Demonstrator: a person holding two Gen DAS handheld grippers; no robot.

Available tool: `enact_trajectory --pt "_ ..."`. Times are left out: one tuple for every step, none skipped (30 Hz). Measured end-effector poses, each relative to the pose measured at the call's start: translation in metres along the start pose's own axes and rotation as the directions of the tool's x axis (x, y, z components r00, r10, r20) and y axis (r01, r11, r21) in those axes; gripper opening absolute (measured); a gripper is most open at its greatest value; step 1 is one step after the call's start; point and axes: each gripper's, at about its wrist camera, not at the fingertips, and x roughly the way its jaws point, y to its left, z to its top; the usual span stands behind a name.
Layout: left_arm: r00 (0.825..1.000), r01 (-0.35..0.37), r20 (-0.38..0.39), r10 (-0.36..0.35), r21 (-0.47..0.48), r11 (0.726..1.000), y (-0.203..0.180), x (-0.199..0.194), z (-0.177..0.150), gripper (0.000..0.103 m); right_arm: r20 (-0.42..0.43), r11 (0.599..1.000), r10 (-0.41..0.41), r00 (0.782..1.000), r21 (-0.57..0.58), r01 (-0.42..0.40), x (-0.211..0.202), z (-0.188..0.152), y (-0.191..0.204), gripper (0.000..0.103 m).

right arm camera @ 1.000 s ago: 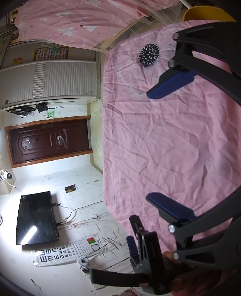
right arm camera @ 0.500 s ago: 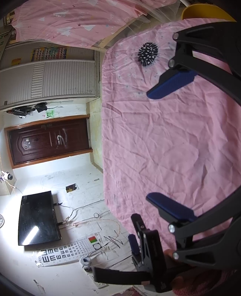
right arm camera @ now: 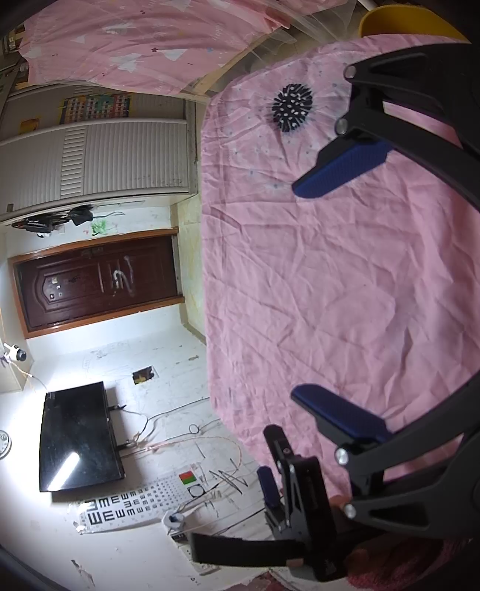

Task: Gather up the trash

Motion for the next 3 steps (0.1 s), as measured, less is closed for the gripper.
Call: enact_trajectory --pt "1.000 0.002 -0.001 -0.002 -0.001 1.000 0.0002 0.0000 0.0000 0.089 0.000 1.000 0.000 1.000 -0.001 0.000 -0.0001 0.0004 -0.0007 0.097" --pt "1.000 0.002 -0.001 -0.002 -0.001 1.000 0.0001 0.0000 0.0000 0.089 -0.001 1.000 0.001 1.000 0.000 -0.001 0.0000 0.0001 0.0000 0.097" --pt "1.000 0.001 -0.002 -0.001 -0.003 1.000 0.0002 0.0002 0.0000 0.089 -0.001 1.000 0.002 1.000 0.000 -0.002 0.0001 0.0005 -0.0009 0.097"
